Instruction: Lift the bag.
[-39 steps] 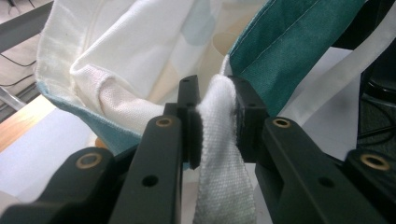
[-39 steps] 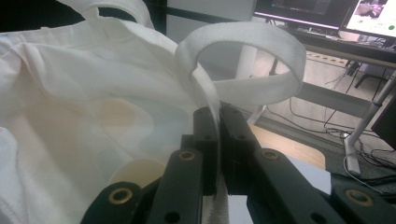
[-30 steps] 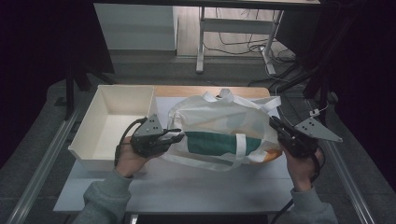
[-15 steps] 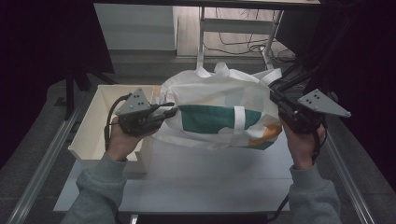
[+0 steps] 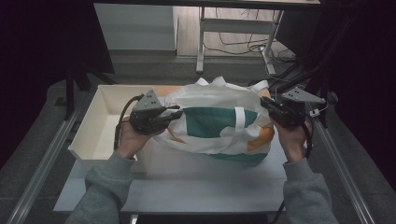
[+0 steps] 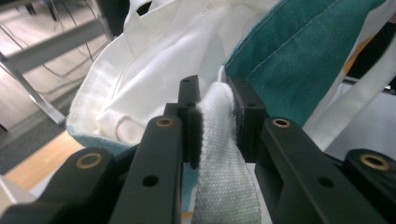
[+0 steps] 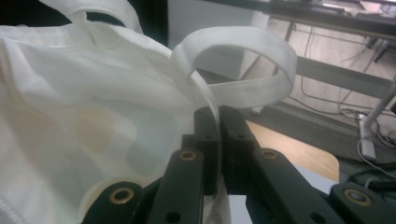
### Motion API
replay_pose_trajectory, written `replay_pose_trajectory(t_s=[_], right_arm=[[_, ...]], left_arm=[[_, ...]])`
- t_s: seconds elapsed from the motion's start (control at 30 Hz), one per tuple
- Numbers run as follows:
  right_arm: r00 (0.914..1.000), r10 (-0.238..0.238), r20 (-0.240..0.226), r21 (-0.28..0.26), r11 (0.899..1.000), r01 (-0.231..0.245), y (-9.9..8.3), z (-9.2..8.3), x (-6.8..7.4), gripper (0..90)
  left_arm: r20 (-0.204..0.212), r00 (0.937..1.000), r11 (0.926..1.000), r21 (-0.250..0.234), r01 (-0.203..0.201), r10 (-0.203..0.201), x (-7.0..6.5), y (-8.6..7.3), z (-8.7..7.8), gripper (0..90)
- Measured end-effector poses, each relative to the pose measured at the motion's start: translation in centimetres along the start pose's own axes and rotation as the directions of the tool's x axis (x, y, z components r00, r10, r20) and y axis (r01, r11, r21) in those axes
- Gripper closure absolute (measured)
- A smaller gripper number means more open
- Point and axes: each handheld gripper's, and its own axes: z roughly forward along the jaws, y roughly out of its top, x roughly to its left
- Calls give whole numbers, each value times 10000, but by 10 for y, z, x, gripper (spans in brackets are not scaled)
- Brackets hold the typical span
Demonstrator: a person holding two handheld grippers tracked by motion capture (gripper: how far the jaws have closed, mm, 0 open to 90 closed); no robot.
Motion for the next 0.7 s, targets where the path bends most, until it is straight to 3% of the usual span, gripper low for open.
replay_pose_trajectory(t_s=[0.1, 0.2, 0.43, 0.7], right_arm=[[9998, 117, 136, 134, 9998, -119, -8, 9, -4, 859], [9990, -153, 415, 560, 9983, 130, -18, 20, -4, 860], [9970, -228, 734, 1290, 9916, 132, -44, 43, -10, 861], [9968, -65, 798, 1925, 9812, -90, -67, 60, -15, 861]], left_arm=[[26, 10000, 9998, 198, 59, -59, 2, -2, 8, 771], [-29, 10000, 9979, 638, 80, -78, 3, -5, 19, 773], [-3, 9996, 9910, 1307, 290, -292, 5, -15, 43, 777], [38, 9990, 9802, 1929, 440, -456, 8, -23, 66, 776]])
